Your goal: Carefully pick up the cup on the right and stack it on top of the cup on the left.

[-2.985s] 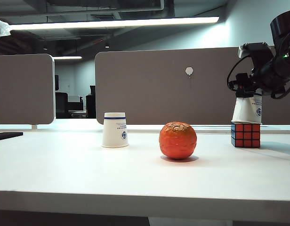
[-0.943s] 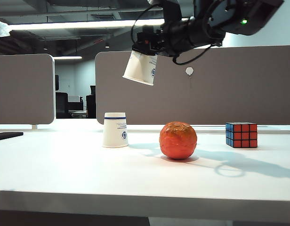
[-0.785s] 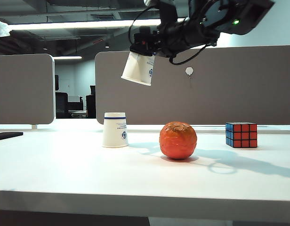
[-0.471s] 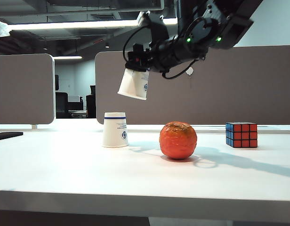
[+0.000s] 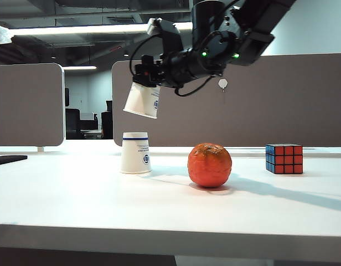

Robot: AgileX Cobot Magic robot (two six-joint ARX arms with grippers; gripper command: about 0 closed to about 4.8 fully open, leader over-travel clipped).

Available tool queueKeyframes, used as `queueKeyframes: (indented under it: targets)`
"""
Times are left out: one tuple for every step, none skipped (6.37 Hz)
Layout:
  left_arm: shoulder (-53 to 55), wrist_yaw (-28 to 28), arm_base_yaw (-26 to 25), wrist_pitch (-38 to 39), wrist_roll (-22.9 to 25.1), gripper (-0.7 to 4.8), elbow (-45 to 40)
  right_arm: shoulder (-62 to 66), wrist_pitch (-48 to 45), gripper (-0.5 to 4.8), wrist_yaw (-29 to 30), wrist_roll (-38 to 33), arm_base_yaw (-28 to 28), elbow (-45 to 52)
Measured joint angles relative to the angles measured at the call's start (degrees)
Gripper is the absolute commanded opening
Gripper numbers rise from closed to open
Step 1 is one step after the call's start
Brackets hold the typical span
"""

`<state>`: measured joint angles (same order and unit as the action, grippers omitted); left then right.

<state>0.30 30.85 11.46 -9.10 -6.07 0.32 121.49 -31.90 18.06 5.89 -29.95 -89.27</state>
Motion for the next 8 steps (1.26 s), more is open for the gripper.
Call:
queueKeyframes:
  targets:
    - [0.0,0.0,0.0,0.0,0.0,-0.05,0.0,1.5,1.7,1.98,0.0,0.0,-0.6,-2.9]
    - [0.0,0.0,0.0,0.0,0.0,-0.05,0.0,3.1,3.7,1.98,-0.3,0.0,-1.2,-5.5]
    - [0.0,0.0,0.0,0.0,0.0,-0.05,0.0,4.2,4.5,1.98,-0.3,0.0,-1.6,-6.3]
    - [0.0,0.0,0.0,0.0,0.0,-0.05,0.0,4.9,6.4,1.98,-1.4,0.0,-1.4,-6.6]
    - [0.0,0.0,0.0,0.0,0.0,-0.05,0.0,5.1,7.0,1.98,-1.6,0.1,-1.2,-6.6]
    - [0.0,0.0,0.0,0.0,0.0,-0.05,0.0,5.4,7.2,1.98,-2.0,0.1,-1.1,-6.6]
    - [0.0,0.0,0.0,0.0,0.0,-0.05,0.0,5.6,7.4,1.98,-2.1,0.1,-1.1,-6.6]
    - [0.0,0.0,0.0,0.0,0.0,-0.05,0.0,6.2,7.4,1.98,-2.5,0.1,-1.1,-6.5]
